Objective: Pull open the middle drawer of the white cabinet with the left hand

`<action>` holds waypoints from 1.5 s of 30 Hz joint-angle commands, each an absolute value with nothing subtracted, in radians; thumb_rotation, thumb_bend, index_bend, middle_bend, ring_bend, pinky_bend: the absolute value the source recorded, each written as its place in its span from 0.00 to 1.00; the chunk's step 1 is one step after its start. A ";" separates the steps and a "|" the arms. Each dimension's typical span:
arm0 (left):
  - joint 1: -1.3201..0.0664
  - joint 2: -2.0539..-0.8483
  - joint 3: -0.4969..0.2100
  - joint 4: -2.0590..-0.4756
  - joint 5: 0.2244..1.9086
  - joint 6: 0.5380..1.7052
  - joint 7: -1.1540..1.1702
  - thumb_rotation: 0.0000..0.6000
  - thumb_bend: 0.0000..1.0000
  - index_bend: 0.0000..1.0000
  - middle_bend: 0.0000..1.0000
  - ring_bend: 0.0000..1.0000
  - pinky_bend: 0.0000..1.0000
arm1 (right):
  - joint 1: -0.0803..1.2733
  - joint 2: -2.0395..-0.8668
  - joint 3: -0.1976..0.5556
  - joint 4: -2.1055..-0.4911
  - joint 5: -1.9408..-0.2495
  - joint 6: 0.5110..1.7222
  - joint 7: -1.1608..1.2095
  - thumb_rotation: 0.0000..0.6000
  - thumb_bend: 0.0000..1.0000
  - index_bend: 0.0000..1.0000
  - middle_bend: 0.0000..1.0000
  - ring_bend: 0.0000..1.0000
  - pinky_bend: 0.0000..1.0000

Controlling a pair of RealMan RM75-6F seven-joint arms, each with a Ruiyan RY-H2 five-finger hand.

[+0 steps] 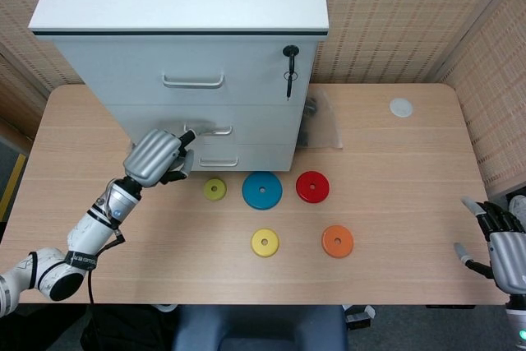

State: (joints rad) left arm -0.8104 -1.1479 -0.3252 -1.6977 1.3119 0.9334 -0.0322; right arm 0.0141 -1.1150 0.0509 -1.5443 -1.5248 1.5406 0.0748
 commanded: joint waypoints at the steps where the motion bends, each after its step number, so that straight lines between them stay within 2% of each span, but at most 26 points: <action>1: -0.820 -1.154 -0.325 -1.687 1.297 0.926 -0.028 1.00 0.72 0.18 0.97 0.98 1.00 | 0.014 -1.116 0.051 -1.542 -1.524 1.540 0.077 1.00 0.25 0.14 0.21 0.13 0.18; 21: -0.815 -1.123 -0.287 -1.726 1.317 0.954 -0.020 1.00 0.72 0.24 0.97 0.98 1.00 | 0.015 -1.117 0.053 -1.539 -1.518 1.533 0.078 1.00 0.25 0.14 0.21 0.13 0.18; 45: -0.746 -1.033 -0.215 -1.865 1.420 1.028 0.016 1.00 0.72 0.25 0.97 0.98 1.00 | 0.014 -1.111 0.052 -1.555 -1.522 1.535 0.066 1.00 0.25 0.14 0.21 0.14 0.18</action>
